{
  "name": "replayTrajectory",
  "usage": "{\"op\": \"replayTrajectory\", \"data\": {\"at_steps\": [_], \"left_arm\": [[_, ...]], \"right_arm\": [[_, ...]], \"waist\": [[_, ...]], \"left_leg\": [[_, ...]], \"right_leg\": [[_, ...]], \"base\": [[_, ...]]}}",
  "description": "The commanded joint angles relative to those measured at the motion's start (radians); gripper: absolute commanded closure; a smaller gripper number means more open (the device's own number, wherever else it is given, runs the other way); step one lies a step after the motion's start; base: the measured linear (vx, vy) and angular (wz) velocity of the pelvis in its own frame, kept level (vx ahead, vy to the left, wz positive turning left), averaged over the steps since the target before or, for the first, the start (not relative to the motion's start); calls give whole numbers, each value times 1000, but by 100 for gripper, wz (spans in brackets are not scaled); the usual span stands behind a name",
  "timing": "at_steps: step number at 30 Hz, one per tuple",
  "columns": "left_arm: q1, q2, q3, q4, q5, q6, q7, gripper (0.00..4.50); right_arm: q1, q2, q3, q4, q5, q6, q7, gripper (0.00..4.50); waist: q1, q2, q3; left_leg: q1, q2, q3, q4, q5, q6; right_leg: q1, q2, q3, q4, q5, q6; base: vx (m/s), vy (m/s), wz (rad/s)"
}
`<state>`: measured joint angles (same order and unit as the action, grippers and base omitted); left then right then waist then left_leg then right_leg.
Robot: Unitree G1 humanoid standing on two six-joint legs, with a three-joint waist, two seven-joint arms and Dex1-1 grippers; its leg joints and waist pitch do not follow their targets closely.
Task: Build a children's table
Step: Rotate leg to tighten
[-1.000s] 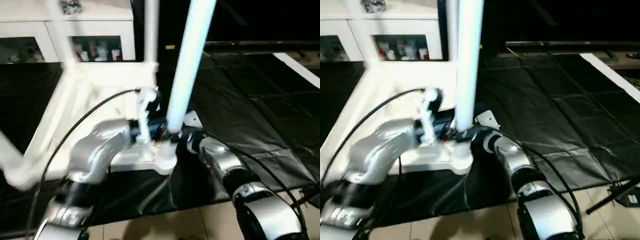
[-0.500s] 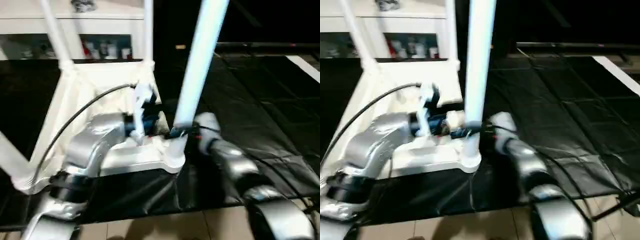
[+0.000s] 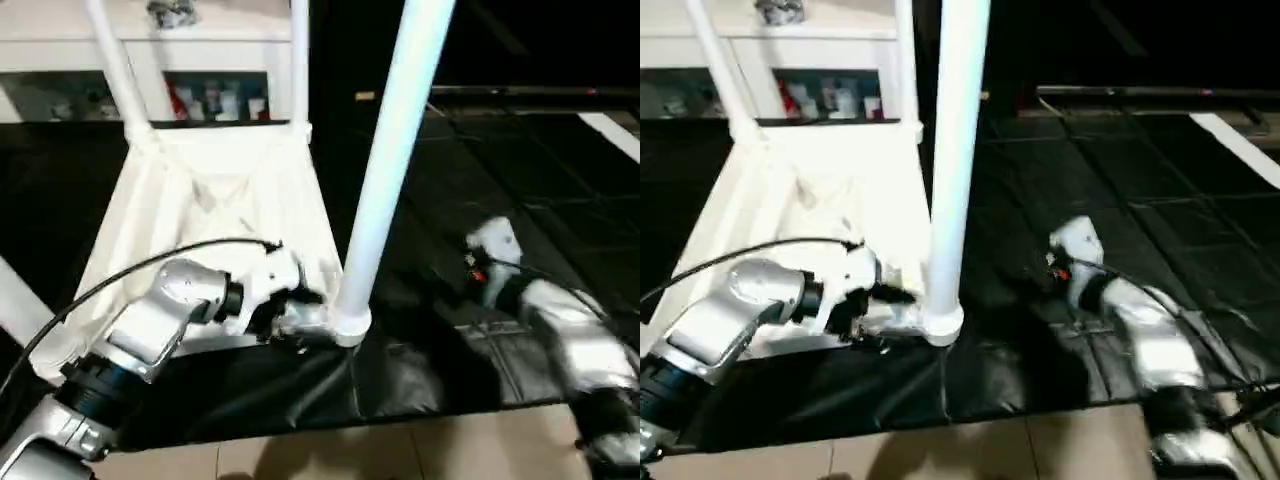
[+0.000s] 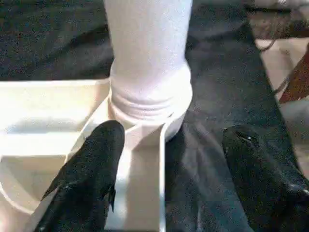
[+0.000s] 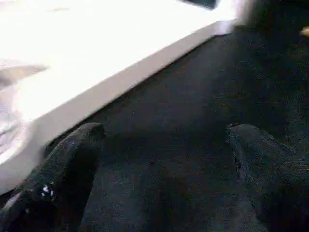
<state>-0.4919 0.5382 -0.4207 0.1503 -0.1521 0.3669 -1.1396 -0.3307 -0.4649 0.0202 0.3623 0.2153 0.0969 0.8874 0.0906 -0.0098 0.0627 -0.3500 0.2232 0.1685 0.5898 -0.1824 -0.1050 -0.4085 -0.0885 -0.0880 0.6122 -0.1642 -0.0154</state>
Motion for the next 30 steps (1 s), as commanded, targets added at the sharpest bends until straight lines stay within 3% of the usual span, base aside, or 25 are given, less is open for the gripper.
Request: {"op": "replayTrajectory", "data": {"at_steps": [1, 4, 10, 15, 24, 25, 26, 27, 30], "left_arm": [[-12, -2, -6, 3, 14, -3, 12, 134], [-12, -2, -8, 14, 32, -8, 25, 145], [-12, 7, -3, 42, 63, 19, 53, 207], [-8, 16, -10, 48, 77, 15, 46, 247], [19, 53, -22, 21, 89, 24, 16, 329], [18, 53, -22, 22, 90, 24, 15, 329], [17, 57, -26, 28, 96, 21, 12, 340], [18, 58, -27, 28, 98, 21, 11, 351], [19, 60, -30, 32, 108, 17, 3, 375]], "right_arm": [[18, -25, 19, -67, 28, 29, 46, 0], [51, -46, 29, -128, 37, 54, 69, 0], [103, -88, 78, -272, 82, 146, 140, 0], [112, -100, 82, -324, 89, 202, 155, 0], [134, -122, 91, -381, 97, 257, 152, 0], [135, -122, 92, -382, 97, 258, 152, 0], [138, -125, 93, -388, 98, 263, 155, 0], [139, -126, 93, -390, 98, 265, 155, 0], [142, -128, 93, -404, 96, 283, 155, 0]], "waist": [[4, 8, -70], [3, 6, -69], [5, 2, -67], [7, 5, -67], [15, 7, -71], [15, 7, -71], [17, 17, -71], [16, 12, -70], [21, 15, -68]], "left_leg": [[-1, 0, 6, -72, -265, 30], [-4, -1, 5, -72, -266, 27], [-1, -2, 4, -72, -281, 32], [-1, -2, 3, -73, -273, 28], [-2, 1, 4, -72, -250, 22], [-2, 1, 4, -73, -251, 22], [-1, 1, 3, -73, -255, 19], [0, 1, 4, -72, -263, 18], [1, 0, 3, -74, -275, 16]], "right_leg": [[57, -38, 42, -82, -331, -154], [57, -38, 40, -83, -331, -159], [54, -40, 38, -94, -419, -119], [50, -41, 39, -96, -442, -100], [54, -42, 42, -82, -319, -151], [54, -42, 42, -82, -321, -152], [53, -43, 42, -82, -323, -154], [54, -43, 42, -85, -328, -153], [53, -44, 42, -88, -367, -138]], "base": [[0, 0, 0], [0, 0, 0], [0, 0, 0], [0, 0, 0], [0, 0, 0], [0, 0, 0], [0, 0, 0], [0, 0, 0], [0, 0, 0]]}}
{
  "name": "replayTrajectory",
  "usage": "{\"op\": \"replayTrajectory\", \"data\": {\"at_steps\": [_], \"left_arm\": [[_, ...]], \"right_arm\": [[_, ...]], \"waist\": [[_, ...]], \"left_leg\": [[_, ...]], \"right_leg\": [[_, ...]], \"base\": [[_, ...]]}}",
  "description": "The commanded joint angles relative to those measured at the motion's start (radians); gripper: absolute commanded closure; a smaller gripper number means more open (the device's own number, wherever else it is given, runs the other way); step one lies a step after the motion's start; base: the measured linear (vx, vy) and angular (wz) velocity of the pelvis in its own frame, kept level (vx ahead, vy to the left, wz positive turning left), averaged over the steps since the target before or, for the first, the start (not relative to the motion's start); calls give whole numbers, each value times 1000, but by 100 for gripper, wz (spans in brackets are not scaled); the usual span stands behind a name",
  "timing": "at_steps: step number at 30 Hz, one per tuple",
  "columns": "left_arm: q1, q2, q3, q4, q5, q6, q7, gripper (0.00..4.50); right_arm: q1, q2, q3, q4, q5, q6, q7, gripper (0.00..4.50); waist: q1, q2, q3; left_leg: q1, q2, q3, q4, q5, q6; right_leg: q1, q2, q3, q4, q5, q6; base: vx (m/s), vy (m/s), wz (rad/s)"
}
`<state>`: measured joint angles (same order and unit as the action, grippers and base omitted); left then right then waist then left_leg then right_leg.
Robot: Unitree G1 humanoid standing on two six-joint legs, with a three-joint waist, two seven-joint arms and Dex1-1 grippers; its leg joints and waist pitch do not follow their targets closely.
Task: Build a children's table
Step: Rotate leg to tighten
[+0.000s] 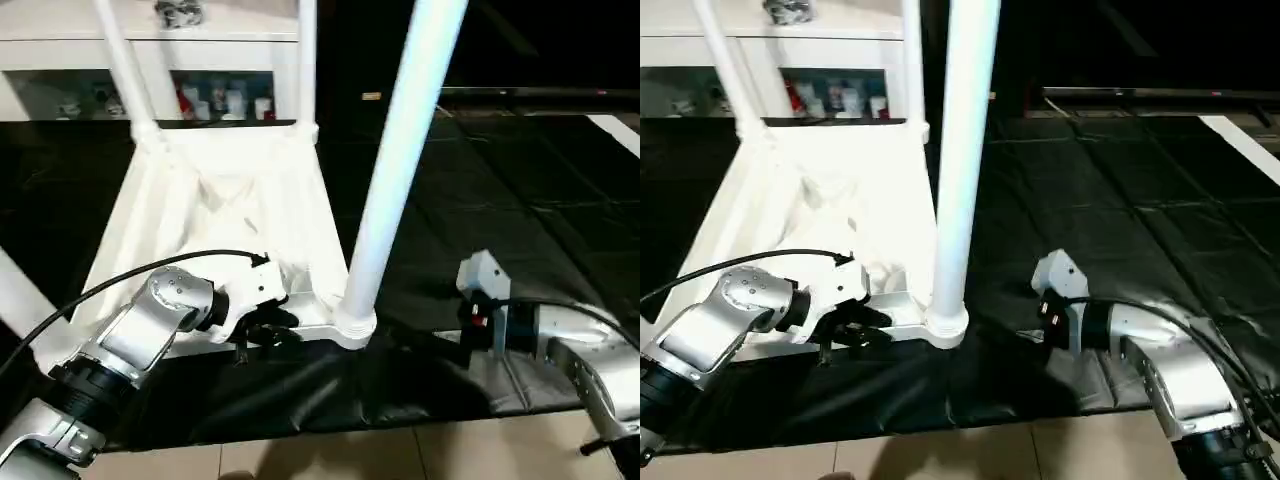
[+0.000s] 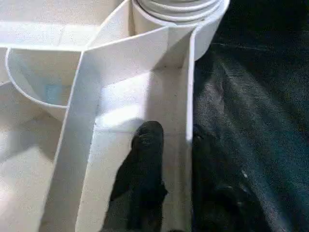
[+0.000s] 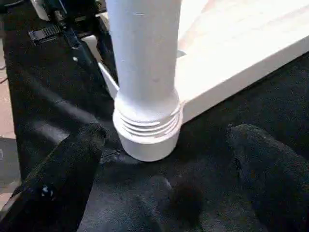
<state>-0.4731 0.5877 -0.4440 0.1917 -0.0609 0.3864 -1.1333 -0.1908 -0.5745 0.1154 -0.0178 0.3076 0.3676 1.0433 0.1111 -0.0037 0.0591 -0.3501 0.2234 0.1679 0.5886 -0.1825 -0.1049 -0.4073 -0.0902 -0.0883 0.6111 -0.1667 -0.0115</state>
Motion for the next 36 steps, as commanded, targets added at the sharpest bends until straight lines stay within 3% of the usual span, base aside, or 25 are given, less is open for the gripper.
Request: {"op": "replayTrajectory", "data": {"at_steps": [1, 7, 15, 24, 29, 32, 35, 36], "left_arm": [[0, 7, -3, -8, 15, -7, -1, 396], [7, -18, 26, -17, -32, -43, -16, 444], [15, -17, 9, 10, -5, -66, -20, 444], [4, -22, -1, 45, 4, -137, -44, 444], [-14, -26, -26, 78, 0, -189, -108, 444], [-31, -34, -50, 114, 5, -240, -162, 444], [-44, -39, -67, 138, 14, -271, -192, 444], [-58, -38, -84, 156, 27, -299, -218, 444]], "right_arm": [[1, -18, -2, -26, 3, 15, -2, 0], [1, -19, 3, -32, 3, 21, -6, 0], [-1, -15, 5, -33, 1, 25, -7, 0], [-31, 0, 16, -8, 13, 27, 12, 0], [-83, 18, 41, 66, 3, -10, 51, 0], [-137, 38, 60, 143, 4, -39, 101, 0], [-169, 51, 70, 196, 5, -56, 137, 0], [-195, 60, 84, 246, -3, -77, 171, 0]], "waist": [[2, 8, -65], [4, 6, -66], [2, 4, -69], [2, 7, -66], [2, 10, -70], [2, 4, -75], [8, 7, -76], [10, 2, -77]], "left_leg": [[2, 1, 4, -73, -279, 14], [1, 0, 3, -73, -280, 13], [-1, 1, 5, -70, -251, 16], [1, -1, 3, -72, -278, 14], [1, 0, 4, -71, -261, 14], [2, 2, 6, -68, -243, 18], [5, 2, 9, -65, -228, 25], [2, 3, 9, -66, -219, 27]], "right_leg": [[51, -43, 42, -89, -372, -138], [51, -43, 41, -91, -387, -131], [54, -41, 43, -81, -314, -153], [51, -43, 40, -93, -408, -115], [51, -42, 41, -86, -353, -140], [52, -43, 42, -77, -290, -172], [51, -43, 44, -71, -248, -195], [54, -44, 43, -68, -242, -199]], "base": [[0, 0, 0], [0, 0, 0], [0, 0, 0], [0, 0, 0], [0, 0, 0], [0, 0, 0], [0, 0, 0], [0, 0, 0]]}}
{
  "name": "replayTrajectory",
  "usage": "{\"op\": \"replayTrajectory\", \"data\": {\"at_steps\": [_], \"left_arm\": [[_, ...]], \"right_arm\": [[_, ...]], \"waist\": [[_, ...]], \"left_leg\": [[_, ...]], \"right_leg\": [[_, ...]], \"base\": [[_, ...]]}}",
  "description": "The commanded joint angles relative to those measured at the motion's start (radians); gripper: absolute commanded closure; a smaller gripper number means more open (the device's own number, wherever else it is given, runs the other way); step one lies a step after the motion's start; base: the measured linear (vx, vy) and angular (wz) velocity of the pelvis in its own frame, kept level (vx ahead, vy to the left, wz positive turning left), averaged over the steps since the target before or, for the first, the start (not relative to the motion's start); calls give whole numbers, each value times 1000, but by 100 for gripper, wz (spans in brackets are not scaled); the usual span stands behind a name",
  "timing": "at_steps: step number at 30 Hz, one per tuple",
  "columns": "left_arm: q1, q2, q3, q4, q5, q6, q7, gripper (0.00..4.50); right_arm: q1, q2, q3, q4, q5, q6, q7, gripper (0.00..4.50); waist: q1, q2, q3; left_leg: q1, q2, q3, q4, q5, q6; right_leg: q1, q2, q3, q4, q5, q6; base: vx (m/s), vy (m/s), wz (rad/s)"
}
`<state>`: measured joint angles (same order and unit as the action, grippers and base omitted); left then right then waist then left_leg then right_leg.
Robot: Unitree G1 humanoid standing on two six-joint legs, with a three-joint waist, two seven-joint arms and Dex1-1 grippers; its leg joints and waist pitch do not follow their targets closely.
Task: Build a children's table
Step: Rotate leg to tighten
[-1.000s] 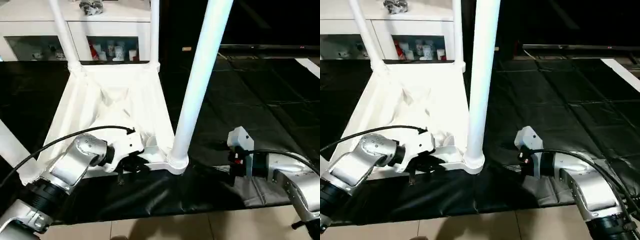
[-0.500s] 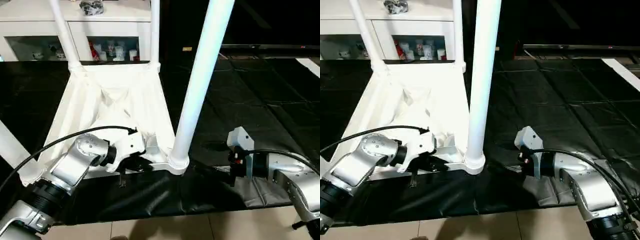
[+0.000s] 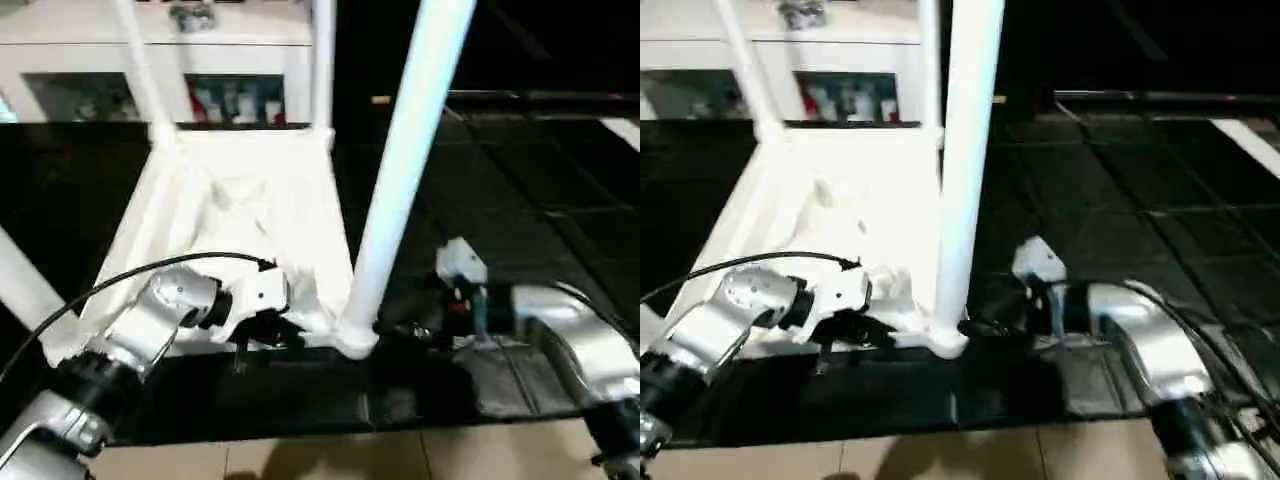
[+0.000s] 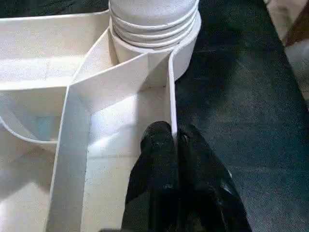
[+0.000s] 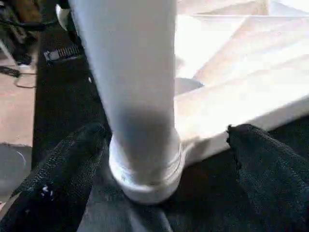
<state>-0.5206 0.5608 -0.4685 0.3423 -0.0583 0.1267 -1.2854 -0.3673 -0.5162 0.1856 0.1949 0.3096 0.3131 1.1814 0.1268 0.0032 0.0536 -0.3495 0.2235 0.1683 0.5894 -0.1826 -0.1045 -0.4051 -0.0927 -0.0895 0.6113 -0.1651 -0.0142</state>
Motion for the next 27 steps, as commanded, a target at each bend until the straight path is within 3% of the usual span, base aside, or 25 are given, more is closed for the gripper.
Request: {"op": "replayTrajectory", "data": {"at_steps": [1, 7, 12, 21, 27], "left_arm": [[-17, -11, -67, 14, 31, -51, -75, 444], [-47, -25, -79, 66, 58, -94, -93, 450], [-69, -41, -80, 99, 66, -118, -107, 450], [-87, -53, -81, 145, 88, -157, -116, 450], [-103, -76, -52, 182, 90, -103, -62, 450]], "right_arm": [[-31, 6, 21, 58, -10, -36, 50, 0], [-70, 26, 42, 126, 15, -34, 142, 51], [-114, 58, 56, 208, 13, -48, 194, 80], [-154, 92, 61, 305, -2, -97, 236, 154], [-156, 102, 56, 319, 10, -93, 257, 212]], "waist": [[-4, -1, -70], [13, 0, -72], [14, 0, -71], [16, -1, -71], [18, 1, -69]], "left_leg": [[2, 3, 9, -67, -230, 26], [2, 6, 8, -67, -227, 21], [4, 6, 8, -67, -247, 13], [1, 7, 8, -67, -235, 16], [7, 7, 8, -68, -266, 7]], "right_leg": [[50, -42, 43, -71, -261, -197], [54, -44, 43, -66, -247, -196], [52, -47, 42, -72, -292, -190], [53, -47, 41, -70, -282, -195], [50, -48, 41, -77, -333, -186]], "base": [[0, 0, 0], [0, 0, 0], [0, 0, 0], [0, 0, 0], [0, 0, 0]]}}
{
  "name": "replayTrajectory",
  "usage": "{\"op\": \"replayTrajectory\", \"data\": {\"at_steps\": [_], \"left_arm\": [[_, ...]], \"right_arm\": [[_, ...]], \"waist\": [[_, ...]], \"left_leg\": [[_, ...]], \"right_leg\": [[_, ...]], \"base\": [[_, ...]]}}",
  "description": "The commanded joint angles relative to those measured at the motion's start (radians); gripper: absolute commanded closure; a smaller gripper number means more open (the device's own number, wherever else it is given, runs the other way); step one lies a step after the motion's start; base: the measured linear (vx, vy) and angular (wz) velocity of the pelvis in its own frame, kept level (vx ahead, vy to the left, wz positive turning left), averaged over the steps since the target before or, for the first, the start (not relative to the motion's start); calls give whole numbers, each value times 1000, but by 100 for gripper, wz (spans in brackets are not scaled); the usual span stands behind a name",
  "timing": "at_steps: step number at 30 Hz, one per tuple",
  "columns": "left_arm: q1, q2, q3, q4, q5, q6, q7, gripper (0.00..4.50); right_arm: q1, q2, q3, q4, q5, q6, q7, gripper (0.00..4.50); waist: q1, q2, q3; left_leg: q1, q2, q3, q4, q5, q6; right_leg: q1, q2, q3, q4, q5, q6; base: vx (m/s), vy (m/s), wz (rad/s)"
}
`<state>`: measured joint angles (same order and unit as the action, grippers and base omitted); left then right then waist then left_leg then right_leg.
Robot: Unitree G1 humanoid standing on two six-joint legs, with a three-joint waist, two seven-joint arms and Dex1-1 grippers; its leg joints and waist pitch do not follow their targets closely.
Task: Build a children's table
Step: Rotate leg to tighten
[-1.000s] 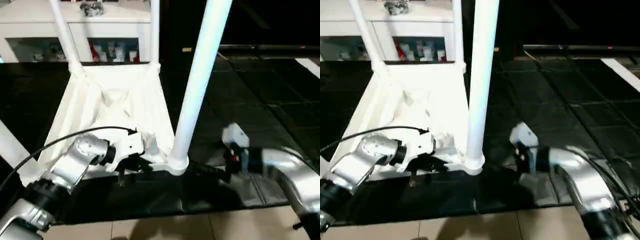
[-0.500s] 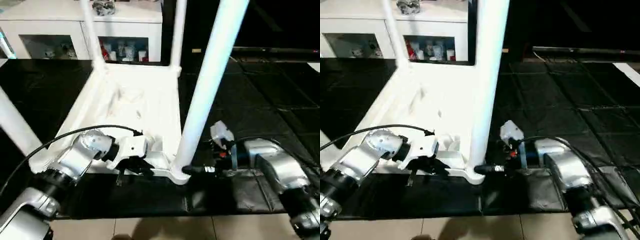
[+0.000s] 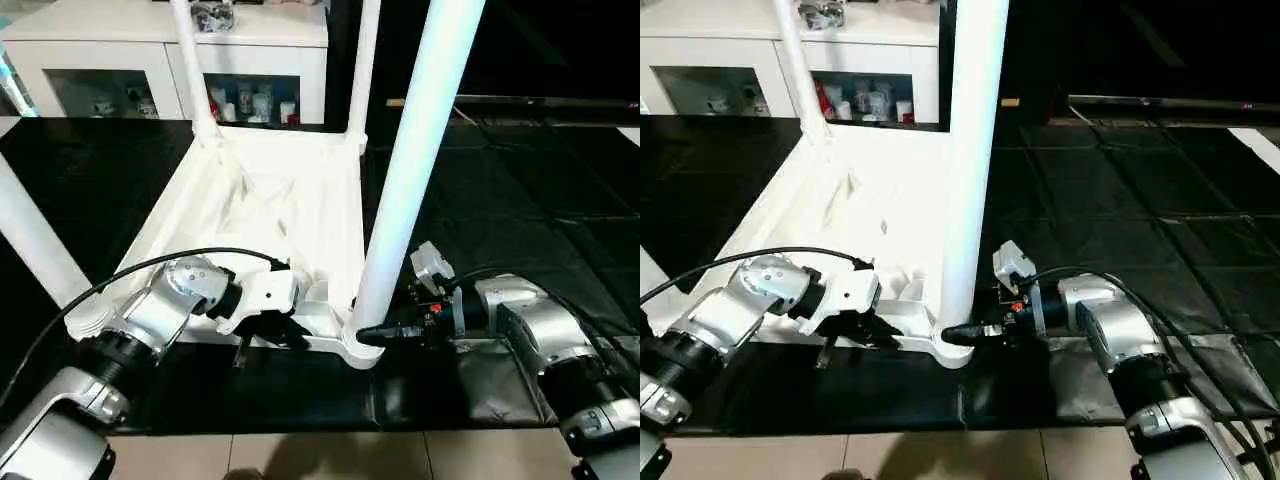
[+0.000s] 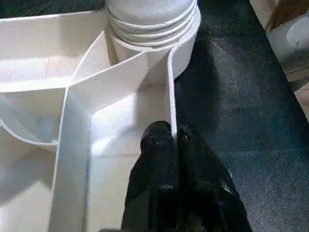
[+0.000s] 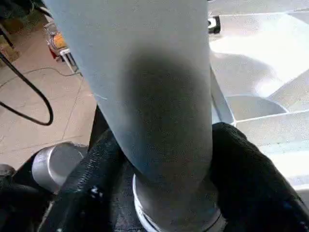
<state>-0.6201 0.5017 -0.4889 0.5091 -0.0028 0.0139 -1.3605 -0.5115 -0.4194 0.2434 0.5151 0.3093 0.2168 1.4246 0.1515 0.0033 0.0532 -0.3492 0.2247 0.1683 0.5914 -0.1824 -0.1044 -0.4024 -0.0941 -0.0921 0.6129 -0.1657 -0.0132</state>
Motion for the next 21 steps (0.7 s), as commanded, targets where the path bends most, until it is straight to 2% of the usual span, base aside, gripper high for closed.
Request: {"op": "replayTrajectory", "data": {"at_steps": [1, 4, 6, 8, 10, 12, 16, 17, 19, 21], "left_arm": [[-5, -24, -22, 19, 28, 20, 26, 450], [-6, -56, 25, 25, 0, 75, 92, 450], [-9, -84, 67, 21, -19, 126, 155, 450], [-10, -113, 104, 8, -38, 181, 215, 450], [-17, -160, 149, -2, -53, 243, 308, 450], [-26, -211, 178, -2, -57, 290, 395, 450], [-39, -272, 189, 10, -33, 322, 497, 450], [-51, -315, 190, 31, -11, 336, 555, 450], [-69, -347, 178, 65, 17, 331, 603, 450], [-79, -358, 169, 79, 29, 332, 615, 450]], "right_arm": [[-8, 7, -7, -5, 14, 7, 9, 219], [14, 17, -30, -25, 26, 13, -37, 229], [27, 41, -55, -22, 3, -4, -136, 232], [34, 72, -73, -8, -35, -17, -260, 238], [33, 125, -106, 2, -48, 5, -406, 243], [21, 184, -123, 12, -65, 27, -537, 247], [-17, 261, -133, 51, -80, 54, -677, 249], [-56, 312, -140, 101, -103, 54, -777, 250], [-99, 352, -135, 163, -137, 38, -866, 250], [-114, 365, -130, 181, -147, 26, -879, 250]], "waist": [[-7, 2, -68], [-6, 1, -66], [-7, -1, -65], [-14, -3, -63], [-27, -5, -63], [-40, -6, -66], [-65, -3, -67], [-66, -3, -68], [-75, -2, -70], [-79, 0, -72]], "left_leg": [[7, 6, 8, -71, -273, 7], [10, 5, 8, -71, -282, 5], [10, 3, 8, -70, -288, 4], [1, 1, 3, -74, -282, -3], [-7, -4, -2, -75, -275, -14], [-11, -7, -4, -74, -258, -17], [-14, -9, -3, -73, -241, 0], [-13, -10, -2, -72, -238, 1], [-11, -11, 0, -70, -216, 0], [-10, -10, 0, -69, -208, 4]], "right_leg": [[47, -47, 43, -80, -349, -184], [44, -47, 43, -85, -378, -175], [43, -48, 41, -90, -411, -164], [49, -49, 38, -90, -444, -142], [52, -52, 30, -98, -515, -100], [56, -52, 27, -102, -520, -81], [52, -45, 28, -98, -450, -105], [52, -45, 28, -98, -444, -108], [50, -43, 30, -94, -400, -127], [52, -43, 32, -89, -353, -144]], "base": [[0, 0, 0], [0, 0, 0], [0, 0, 0], [0, 0, 0], [0, 0, 0], [0, 0, 0], [0, 0, 0], [0, 0, 0], [0, 0, 0], [0, 0, 0]]}}
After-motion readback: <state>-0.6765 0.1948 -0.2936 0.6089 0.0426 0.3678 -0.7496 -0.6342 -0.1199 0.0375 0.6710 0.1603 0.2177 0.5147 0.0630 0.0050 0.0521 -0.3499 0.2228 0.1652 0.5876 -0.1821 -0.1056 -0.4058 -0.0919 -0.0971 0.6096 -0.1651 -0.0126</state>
